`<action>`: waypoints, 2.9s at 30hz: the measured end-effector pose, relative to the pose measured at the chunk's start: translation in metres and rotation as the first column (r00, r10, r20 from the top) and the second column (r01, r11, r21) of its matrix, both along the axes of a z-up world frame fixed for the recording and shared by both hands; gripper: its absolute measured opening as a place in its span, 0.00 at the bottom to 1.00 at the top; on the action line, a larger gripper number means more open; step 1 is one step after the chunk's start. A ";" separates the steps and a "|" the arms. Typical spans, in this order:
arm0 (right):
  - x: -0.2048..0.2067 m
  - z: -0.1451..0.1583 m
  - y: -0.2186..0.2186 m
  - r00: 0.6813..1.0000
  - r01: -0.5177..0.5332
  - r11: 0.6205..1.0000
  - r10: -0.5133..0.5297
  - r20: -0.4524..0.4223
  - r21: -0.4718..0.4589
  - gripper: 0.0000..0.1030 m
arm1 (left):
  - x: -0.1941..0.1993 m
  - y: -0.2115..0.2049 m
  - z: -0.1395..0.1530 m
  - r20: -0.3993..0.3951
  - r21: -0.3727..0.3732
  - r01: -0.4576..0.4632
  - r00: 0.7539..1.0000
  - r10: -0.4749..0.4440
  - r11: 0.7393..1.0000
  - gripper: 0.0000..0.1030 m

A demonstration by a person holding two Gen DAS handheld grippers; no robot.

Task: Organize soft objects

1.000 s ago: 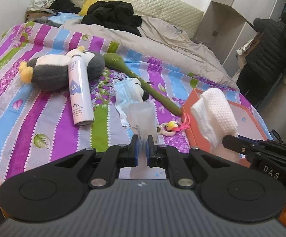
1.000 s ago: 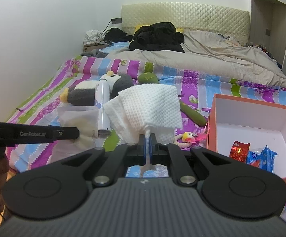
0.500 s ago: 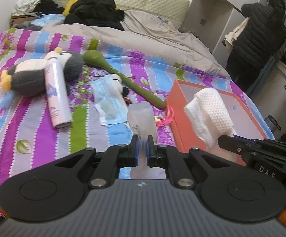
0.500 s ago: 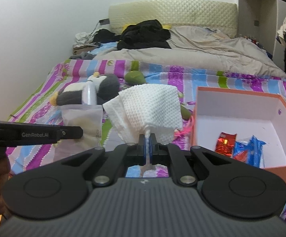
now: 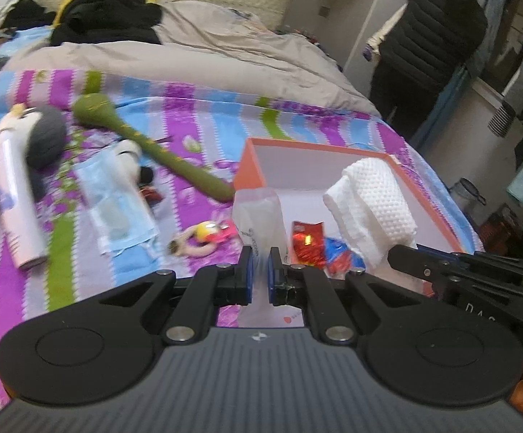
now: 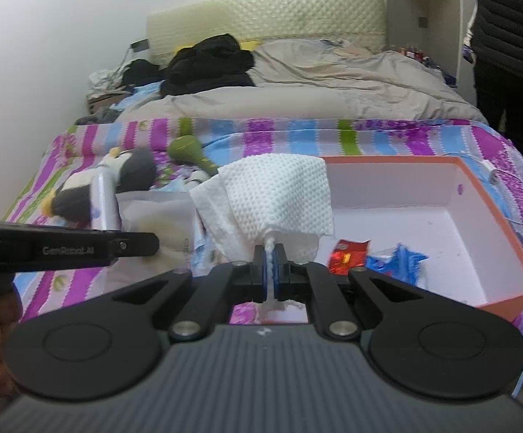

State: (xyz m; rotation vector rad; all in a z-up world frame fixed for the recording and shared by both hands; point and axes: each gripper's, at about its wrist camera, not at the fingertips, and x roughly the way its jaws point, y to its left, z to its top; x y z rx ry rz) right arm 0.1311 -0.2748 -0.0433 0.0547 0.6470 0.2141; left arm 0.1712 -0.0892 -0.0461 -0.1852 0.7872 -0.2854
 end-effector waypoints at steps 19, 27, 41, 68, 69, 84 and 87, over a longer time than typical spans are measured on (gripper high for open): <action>0.107 -0.046 -0.107 0.948 0.201 0.979 -0.201 -0.248 -0.027 0.07 | 0.140 -0.134 -0.034 -0.149 -0.015 0.236 0.960 -0.236 0.972 0.09; 0.131 -0.079 -0.136 0.894 0.247 0.969 -0.240 -0.378 -0.030 0.08 | 0.178 -0.168 -0.067 -0.256 0.004 0.300 0.922 -0.290 0.954 0.10; 0.139 -0.100 -0.150 0.856 0.293 0.956 -0.276 -0.437 -0.030 0.38 | 0.195 -0.181 -0.085 -0.300 0.017 0.312 0.908 -0.293 0.950 0.50; 0.051 -0.020 -0.081 0.965 0.178 0.982 -0.160 -0.207 0.070 0.43 | 0.078 -0.097 0.000 -0.037 0.038 0.162 0.986 -0.161 0.986 0.50; 0.047 -0.019 -0.077 0.967 0.173 0.982 -0.157 -0.200 0.069 0.43 | 0.072 -0.092 0.002 -0.030 0.037 0.154 0.988 -0.153 0.987 0.50; -0.022 -0.009 -0.008 0.988 0.097 0.993 -0.089 -0.128 0.064 0.43 | -0.016 -0.012 0.006 0.023 0.024 0.062 0.998 -0.062 0.998 0.50; -0.033 -0.011 0.005 0.990 0.078 0.995 -0.070 -0.121 0.064 0.43 | -0.031 0.002 0.003 0.028 0.029 0.043 0.999 -0.044 0.999 0.50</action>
